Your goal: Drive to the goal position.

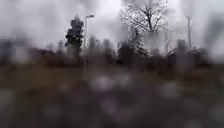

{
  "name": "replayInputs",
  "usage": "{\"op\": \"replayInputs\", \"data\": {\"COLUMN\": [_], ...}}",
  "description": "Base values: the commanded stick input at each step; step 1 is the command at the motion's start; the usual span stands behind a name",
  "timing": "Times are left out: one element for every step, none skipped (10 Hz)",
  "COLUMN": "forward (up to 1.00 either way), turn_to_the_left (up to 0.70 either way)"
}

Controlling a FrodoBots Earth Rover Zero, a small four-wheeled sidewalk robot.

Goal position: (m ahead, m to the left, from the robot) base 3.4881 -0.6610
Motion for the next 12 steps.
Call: {"op": "replayInputs", "data": {"forward": [1.0,1.0,1.0,1.0,1.0,1.0,1.0,1.0,1.0,1.0,1.0,1.0], "turn_to_the_left": [0.0,0.0,0.0,0.0,0.0,0.0,0.0,0.0,0.0,0.0,0.0,0.0]}}
